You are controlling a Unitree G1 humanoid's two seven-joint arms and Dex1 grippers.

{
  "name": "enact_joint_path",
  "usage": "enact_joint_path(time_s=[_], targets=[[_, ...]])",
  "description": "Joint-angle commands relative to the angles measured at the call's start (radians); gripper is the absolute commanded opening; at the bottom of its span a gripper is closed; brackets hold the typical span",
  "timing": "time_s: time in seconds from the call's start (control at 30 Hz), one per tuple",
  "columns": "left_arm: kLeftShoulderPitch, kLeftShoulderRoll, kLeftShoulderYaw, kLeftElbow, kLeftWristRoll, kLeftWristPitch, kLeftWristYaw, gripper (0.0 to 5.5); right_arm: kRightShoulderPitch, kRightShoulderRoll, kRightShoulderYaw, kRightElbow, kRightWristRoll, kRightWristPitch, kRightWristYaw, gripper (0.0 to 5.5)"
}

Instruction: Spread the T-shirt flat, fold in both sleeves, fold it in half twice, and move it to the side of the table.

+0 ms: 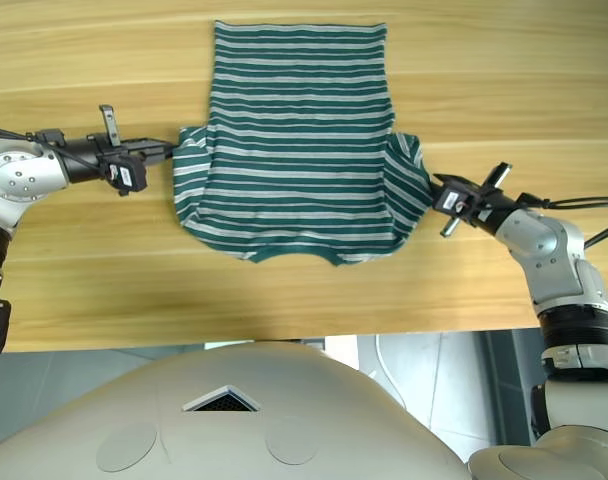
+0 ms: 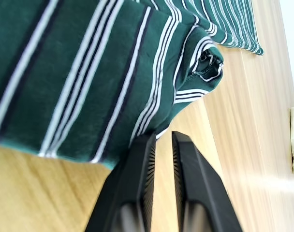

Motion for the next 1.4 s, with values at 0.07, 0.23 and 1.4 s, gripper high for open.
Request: enact_joint_path(time_s=[0.07, 0.23, 1.4], targets=[[0.018, -0.005, 0.014, -0.079, 0.02, 0.026, 0.007, 0.01, -0.001, 0.007, 0.018, -0.002, -0.019, 0.01, 0.021, 0.6], [0.024, -0.045, 0.007, -0.13, 0.066, 0.051, 0.041, 0.01, -0.003, 0.01, 0.024, -0.008, -0.02, 0.012, 0.024, 0.6], [-0.049, -0.329, -0.142, 0.062, 0.171, 0.15, 0.066, 0.9, 0.014, 0.02, 0.004, -0.06, -0.007, 0.03, -0.008, 0.6]])
